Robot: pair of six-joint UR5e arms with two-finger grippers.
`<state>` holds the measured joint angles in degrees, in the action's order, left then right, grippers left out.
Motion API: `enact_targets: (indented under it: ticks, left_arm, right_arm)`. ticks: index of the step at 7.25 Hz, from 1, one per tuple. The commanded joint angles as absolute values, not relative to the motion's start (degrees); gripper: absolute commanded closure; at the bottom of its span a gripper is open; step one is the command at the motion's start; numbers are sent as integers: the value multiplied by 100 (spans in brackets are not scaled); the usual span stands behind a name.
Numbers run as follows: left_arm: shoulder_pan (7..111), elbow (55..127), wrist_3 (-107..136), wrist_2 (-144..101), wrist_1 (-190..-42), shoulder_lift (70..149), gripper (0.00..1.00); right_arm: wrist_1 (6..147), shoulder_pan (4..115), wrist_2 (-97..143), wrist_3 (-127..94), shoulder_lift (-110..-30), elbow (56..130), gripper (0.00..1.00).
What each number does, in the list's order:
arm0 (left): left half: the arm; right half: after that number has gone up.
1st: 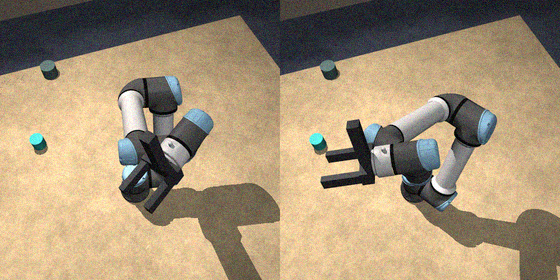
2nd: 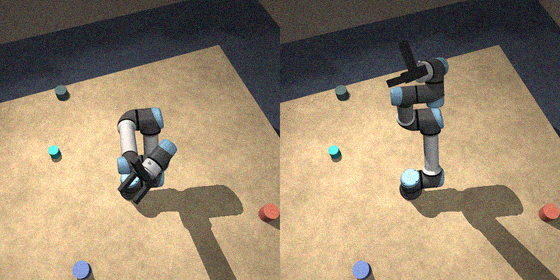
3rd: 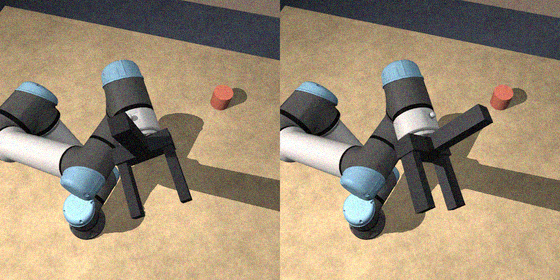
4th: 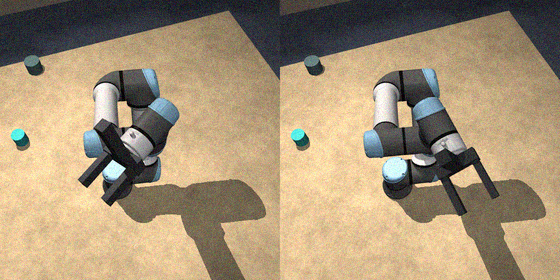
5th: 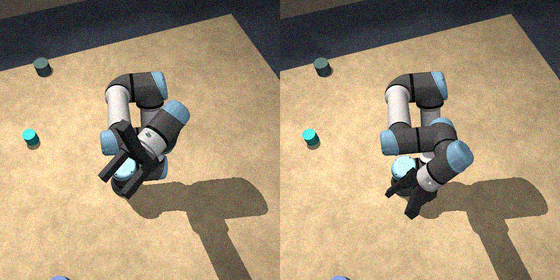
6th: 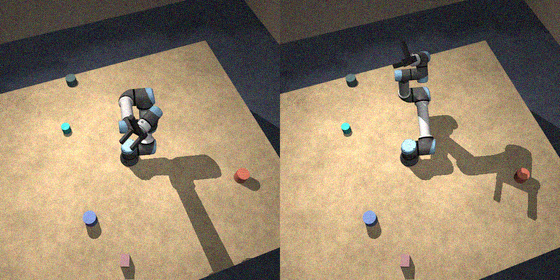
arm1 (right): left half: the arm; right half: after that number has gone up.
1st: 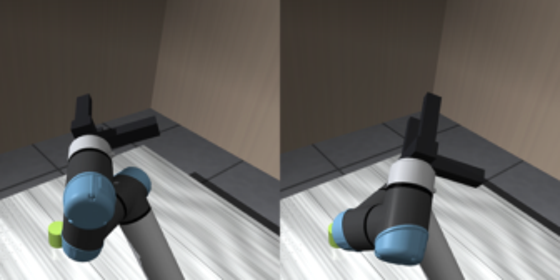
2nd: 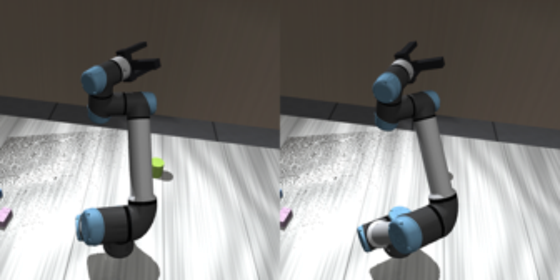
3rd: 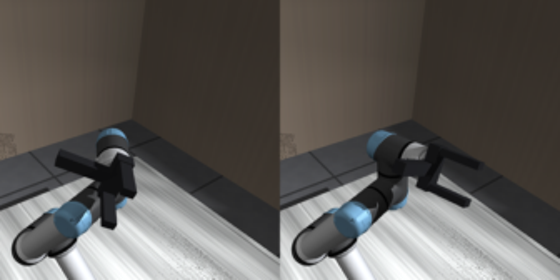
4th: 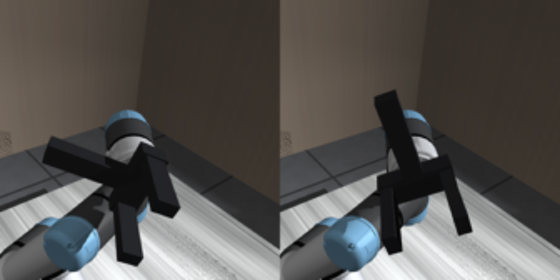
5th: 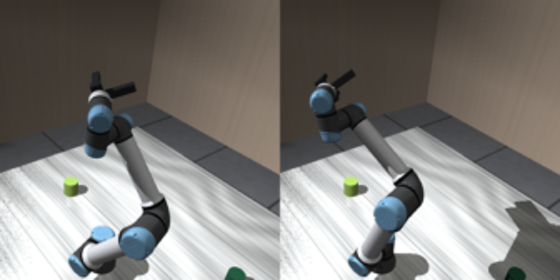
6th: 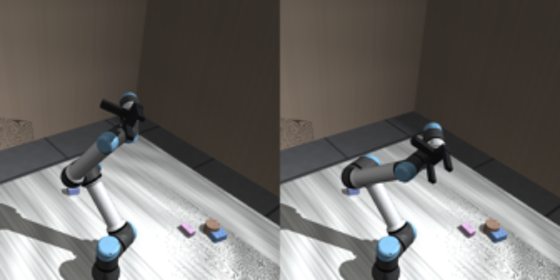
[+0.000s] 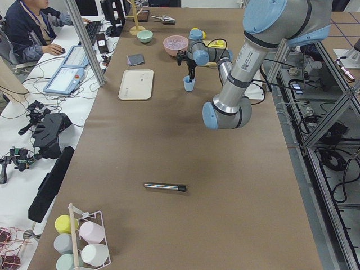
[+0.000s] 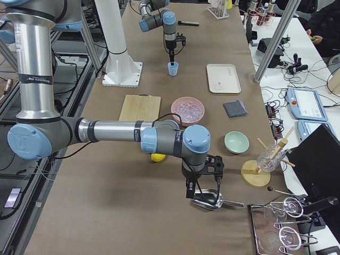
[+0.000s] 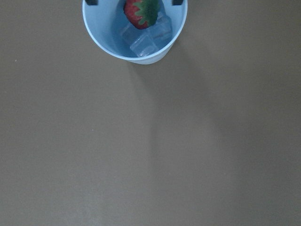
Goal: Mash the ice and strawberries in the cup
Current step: 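Open the left gripper to drop the strawberry into the cup, then move the left gripper back toward the table edge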
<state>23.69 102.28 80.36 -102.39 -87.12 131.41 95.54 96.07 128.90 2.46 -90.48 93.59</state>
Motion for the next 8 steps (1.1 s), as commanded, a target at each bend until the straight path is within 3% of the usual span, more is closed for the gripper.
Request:
enact_targets:
  ticks: [1, 8]
  left_arm:
    - [2679, 10449, 7850, -10309, -8701, 12843, 3]
    - [4998, 10390, 4628, -11740, -9252, 10946, 4]
  right_arm:
    - [9554, 9606, 12885, 246, -9053, 9360, 0]
    - [9527, 9598, 12876, 264, -9070, 9369, 0]
